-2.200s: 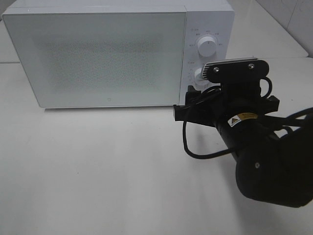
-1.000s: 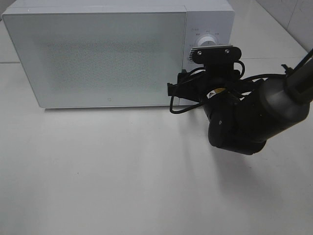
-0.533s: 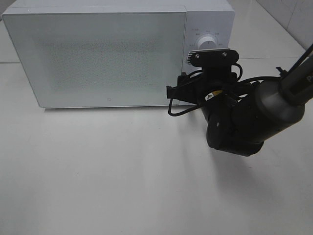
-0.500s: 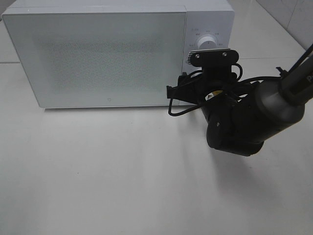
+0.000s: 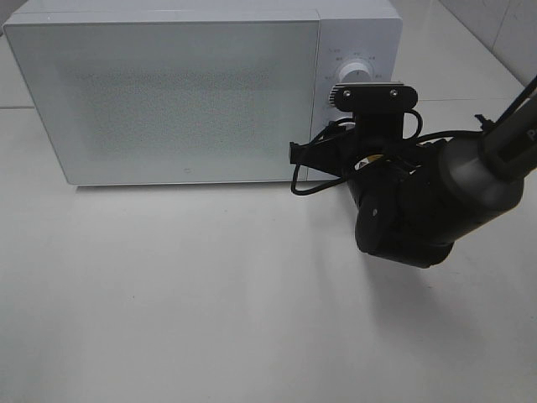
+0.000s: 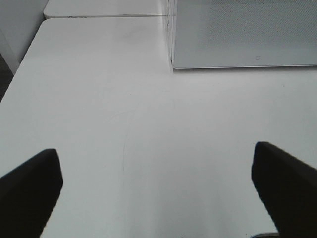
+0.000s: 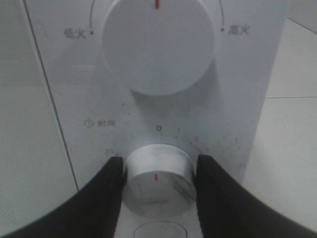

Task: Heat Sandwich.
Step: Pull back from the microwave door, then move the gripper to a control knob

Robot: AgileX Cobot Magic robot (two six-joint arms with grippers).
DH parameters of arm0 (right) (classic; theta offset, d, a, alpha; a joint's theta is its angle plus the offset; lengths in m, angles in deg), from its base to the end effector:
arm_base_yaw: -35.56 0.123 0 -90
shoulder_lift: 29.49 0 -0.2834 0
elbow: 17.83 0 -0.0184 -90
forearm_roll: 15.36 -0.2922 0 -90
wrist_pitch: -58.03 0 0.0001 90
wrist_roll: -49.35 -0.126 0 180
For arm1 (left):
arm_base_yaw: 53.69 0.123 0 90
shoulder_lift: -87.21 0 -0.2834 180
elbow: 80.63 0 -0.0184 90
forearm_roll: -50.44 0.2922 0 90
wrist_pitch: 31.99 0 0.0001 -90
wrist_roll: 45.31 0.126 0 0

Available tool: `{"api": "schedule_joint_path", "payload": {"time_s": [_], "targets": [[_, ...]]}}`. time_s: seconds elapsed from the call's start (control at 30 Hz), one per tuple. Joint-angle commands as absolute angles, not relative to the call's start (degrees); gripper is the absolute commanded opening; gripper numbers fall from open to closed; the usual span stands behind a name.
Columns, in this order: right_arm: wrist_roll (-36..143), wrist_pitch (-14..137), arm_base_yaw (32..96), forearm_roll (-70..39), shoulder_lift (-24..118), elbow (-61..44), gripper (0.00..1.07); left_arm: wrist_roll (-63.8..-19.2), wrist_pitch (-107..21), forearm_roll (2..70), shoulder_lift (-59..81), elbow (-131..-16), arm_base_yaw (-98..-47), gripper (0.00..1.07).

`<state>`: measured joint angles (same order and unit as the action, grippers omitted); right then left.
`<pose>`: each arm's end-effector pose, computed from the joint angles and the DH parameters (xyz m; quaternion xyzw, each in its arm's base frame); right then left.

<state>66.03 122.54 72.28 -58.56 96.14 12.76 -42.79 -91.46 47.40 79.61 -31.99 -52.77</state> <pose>0.3652 0.1753 0.0771 0.0085 0.7511 -0.0135 0.6600 0.0653 -0.0047 0.2835 0.0126 0.8463 -0.0105 0.5324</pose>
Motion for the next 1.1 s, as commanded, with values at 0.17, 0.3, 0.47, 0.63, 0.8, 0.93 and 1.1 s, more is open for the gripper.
{"api": "schedule_joint_path", "payload": {"time_s": [0.17, 0.3, 0.47, 0.63, 0.8, 0.93, 1.1], "targets": [[65.6, 123.9, 72.2, -56.8, 95.9, 12.0, 0.13, -42.9, -91.2, 46.8, 81.2, -31.8, -52.8, 0.98], [65.6, 123.9, 72.2, -56.8, 95.9, 12.0, 0.13, -42.9, -91.2, 46.8, 81.2, -31.8, -52.8, 0.98], [65.6, 123.9, 72.2, -56.8, 95.9, 12.0, 0.13, -42.9, -91.2, 46.8, 81.2, -31.8, -52.8, 0.98], [65.4, 124.3, 72.2, -56.8, 95.9, 12.0, 0.13, -42.9, -91.2, 46.8, 81.2, -31.8, -52.8, 0.98], [63.4, 125.3, 72.2, -56.7, 95.9, 12.0, 0.13, -42.9, -91.2, 46.8, 81.2, -31.8, -52.8, 0.98], [60.6, 125.3, 72.2, -56.6, 95.9, 12.0, 0.1, -42.9, -91.2, 46.8, 81.2, -31.8, -52.8, 0.98], [53.5, 126.0, 72.2, -56.2, 95.9, 12.0, 0.09, -42.9, -91.2, 46.8, 81.2, -31.8, -52.8, 0.98]]}}
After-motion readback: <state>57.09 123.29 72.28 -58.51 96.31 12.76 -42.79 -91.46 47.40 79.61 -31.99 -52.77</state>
